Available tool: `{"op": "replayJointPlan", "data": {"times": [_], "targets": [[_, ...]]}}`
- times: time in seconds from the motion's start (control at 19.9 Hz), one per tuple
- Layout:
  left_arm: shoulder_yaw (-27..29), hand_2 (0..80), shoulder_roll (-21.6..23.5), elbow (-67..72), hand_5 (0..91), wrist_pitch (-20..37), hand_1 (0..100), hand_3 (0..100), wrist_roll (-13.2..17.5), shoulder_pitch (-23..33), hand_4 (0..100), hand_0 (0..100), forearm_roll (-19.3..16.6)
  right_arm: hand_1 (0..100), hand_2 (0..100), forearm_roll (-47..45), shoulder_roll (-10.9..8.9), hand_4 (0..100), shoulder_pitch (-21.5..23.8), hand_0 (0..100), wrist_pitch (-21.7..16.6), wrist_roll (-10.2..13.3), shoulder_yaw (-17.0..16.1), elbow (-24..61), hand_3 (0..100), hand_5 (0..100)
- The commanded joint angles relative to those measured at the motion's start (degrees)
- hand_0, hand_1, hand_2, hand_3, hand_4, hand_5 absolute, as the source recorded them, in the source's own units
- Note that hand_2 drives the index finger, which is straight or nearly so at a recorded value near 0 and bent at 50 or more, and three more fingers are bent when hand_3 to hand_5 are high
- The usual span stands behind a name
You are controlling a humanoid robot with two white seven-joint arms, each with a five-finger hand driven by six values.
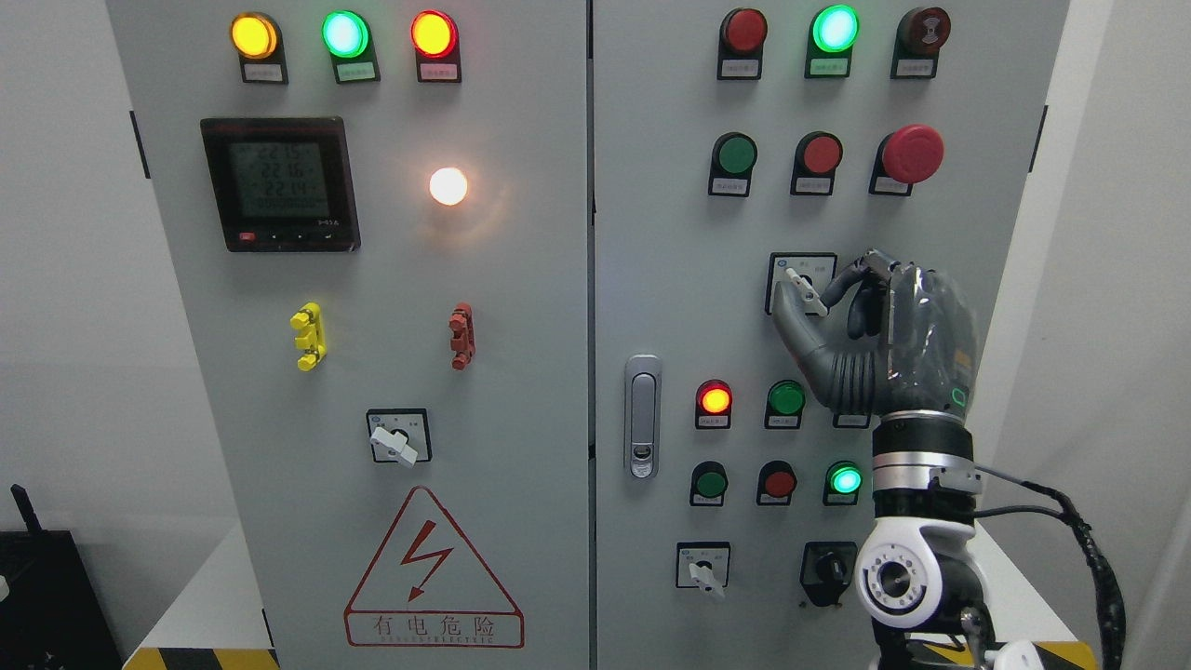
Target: Rotate and turn off gray switch
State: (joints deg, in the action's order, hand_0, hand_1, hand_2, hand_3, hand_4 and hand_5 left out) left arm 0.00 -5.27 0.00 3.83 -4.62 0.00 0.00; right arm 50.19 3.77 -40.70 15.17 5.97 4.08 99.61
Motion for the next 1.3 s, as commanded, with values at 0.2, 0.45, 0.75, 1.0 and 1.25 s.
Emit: {"op": "replayJointPlan", "data": {"times": [0.2, 0.45, 0.75, 1.0, 1.25], "targets": [[0.4, 0.0, 0.0, -1.5, 0.0, 0.0, 39, 0, 0.0, -0.5, 0, 12, 1.1, 45, 70, 0.0, 0.01, 100, -0.1, 36, 0.0, -0.3, 0.2, 0.0, 100, 100], [0.4, 0.0, 0.0, -1.5, 0.0, 0.0, 39, 0, 0.0, -0.5, 0, 12, 1.1, 44, 71, 0.0, 0.01, 100, 0.0, 37, 0.0, -0.3, 0.2, 0.0, 100, 100], [0.4, 0.0, 0.0, -1.5, 0.0, 0.0, 39, 0, 0.0, -0.5, 0, 12, 1.1, 44, 71, 0.0, 0.01, 100, -0.1, 39, 0.0, -0.4, 0.4, 0.0, 100, 100], [0.4, 0.0, 0.0, -1.5, 0.0, 0.0, 39, 0, 0.0, -0.5, 0, 12, 1.1, 43, 72, 0.0, 0.01, 100, -0.3, 40, 0.0, -1.0, 0.4, 0.0, 100, 100], [0.4, 0.0, 0.0, -1.5, 0.0, 0.0, 39, 0, 0.0, -0.5, 0, 12, 1.1, 43, 72, 0.0, 0.01, 100, -0.3, 41, 0.0, -1.1, 0.4, 0.0, 100, 100]]}}
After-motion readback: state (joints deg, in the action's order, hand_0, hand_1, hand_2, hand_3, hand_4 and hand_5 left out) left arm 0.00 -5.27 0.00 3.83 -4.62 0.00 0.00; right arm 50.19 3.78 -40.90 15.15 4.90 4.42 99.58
